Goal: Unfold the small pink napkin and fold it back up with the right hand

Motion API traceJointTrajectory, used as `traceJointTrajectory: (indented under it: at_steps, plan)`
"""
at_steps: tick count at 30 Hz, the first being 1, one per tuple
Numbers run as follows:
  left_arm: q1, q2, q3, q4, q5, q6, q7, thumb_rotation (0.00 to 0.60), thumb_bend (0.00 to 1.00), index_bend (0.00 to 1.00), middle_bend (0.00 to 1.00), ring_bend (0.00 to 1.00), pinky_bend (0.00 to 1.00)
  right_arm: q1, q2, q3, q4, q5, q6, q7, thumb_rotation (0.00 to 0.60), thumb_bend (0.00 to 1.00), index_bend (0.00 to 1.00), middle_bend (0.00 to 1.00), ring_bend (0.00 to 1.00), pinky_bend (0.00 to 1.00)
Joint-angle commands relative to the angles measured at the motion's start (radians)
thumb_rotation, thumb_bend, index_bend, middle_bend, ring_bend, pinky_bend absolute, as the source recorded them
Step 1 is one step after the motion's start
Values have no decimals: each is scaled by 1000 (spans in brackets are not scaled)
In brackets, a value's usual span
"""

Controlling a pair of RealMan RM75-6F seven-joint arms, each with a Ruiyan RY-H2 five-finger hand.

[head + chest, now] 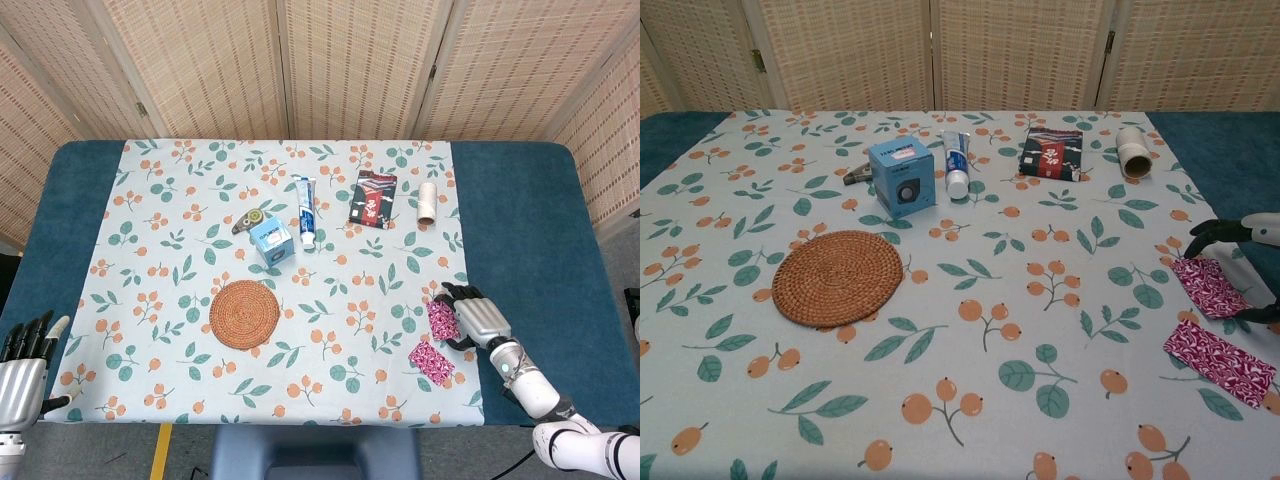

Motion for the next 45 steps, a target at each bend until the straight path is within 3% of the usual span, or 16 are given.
traceJointTrajectory:
  at_steps: [1, 23, 37, 45]
  plan:
    - [1, 0, 1, 0, 0, 0, 0, 600, 170, 112, 0, 56, 0, -2, -5, 4, 6, -16, -6, 14, 590, 321, 219, 57, 0, 0]
    - [6, 4, 1, -3, 3, 8, 1, 600, 170, 112, 0, 57, 0, -17, 2, 16, 28, -50, -19, 46, 591, 321, 186, 51, 0, 0]
    - [6, 5, 0, -8, 2, 7, 9, 600, 170, 112, 0, 56, 0, -26, 6, 22, 23, -95, -13, 76, 591, 321, 113, 50, 0, 0]
    - [7, 7, -1, -6, 0, 9, 3, 600, 170, 112, 0, 57, 0, -57, 61, -12, -91, -215, 47, 93, 592, 320, 113, 50, 0, 0]
